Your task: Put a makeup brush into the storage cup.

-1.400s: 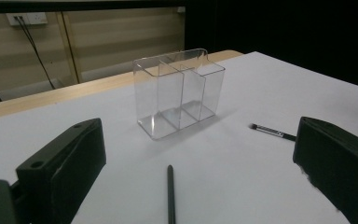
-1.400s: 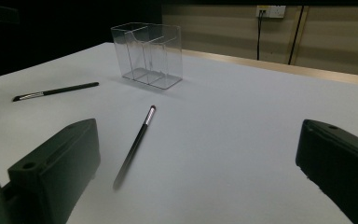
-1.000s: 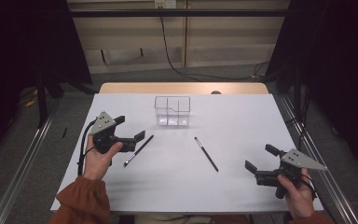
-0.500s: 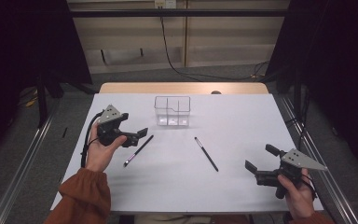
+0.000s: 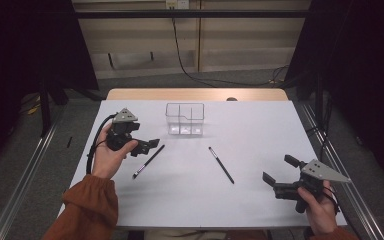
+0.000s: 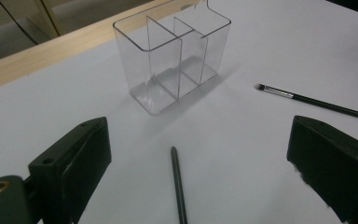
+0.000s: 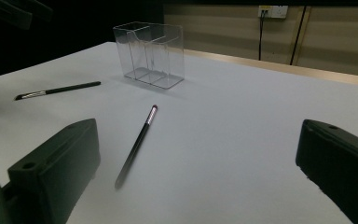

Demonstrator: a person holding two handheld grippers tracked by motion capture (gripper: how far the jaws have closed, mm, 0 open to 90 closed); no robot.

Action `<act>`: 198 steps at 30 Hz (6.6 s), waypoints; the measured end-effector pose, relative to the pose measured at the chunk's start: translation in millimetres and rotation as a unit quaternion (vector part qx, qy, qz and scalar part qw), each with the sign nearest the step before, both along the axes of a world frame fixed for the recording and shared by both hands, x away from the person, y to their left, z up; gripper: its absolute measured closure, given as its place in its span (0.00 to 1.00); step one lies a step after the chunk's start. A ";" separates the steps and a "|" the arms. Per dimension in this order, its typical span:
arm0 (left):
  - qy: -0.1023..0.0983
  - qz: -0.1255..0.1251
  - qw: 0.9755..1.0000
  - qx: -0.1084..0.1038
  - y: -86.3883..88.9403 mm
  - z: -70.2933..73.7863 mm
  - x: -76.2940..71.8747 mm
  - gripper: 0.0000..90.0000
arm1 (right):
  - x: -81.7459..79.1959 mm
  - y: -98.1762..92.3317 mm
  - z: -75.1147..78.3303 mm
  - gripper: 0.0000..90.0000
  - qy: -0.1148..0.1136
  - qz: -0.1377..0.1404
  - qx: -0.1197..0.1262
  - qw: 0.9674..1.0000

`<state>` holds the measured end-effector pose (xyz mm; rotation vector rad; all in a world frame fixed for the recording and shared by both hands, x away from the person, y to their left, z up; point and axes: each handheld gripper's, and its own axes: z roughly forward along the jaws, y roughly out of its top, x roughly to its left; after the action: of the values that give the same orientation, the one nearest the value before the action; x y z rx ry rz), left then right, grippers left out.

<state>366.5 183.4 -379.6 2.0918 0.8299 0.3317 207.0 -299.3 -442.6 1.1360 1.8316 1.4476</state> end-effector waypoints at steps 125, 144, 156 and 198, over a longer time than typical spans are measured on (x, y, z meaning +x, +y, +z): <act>0.266 0.005 0.942 0.207 -6.8 -58.8 18.9 0.94 | 0.7 1.5 -2.0 0.00 0.014 0.010 -0.010 1.000; 0.223 0.003 0.968 0.118 10.8 -38.0 13.3 0.94 | 1.1 1.7 -2.1 0.00 0.015 0.012 -0.010 1.000; 0.159 -0.002 0.985 0.070 19.6 -38.3 0.8 0.94 | 1.2 1.8 -2.0 0.00 0.015 0.012 -0.010 1.000; -0.008 -0.017 0.995 -0.098 25.5 -24.1 -25.5 0.94 | 1.2 2.6 -1.3 0.00 0.010 0.017 -0.008 1.000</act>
<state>341.0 208.8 -403.7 1.9165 0.7833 0.2384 208.2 -296.7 -443.9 1.1201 1.8817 1.4428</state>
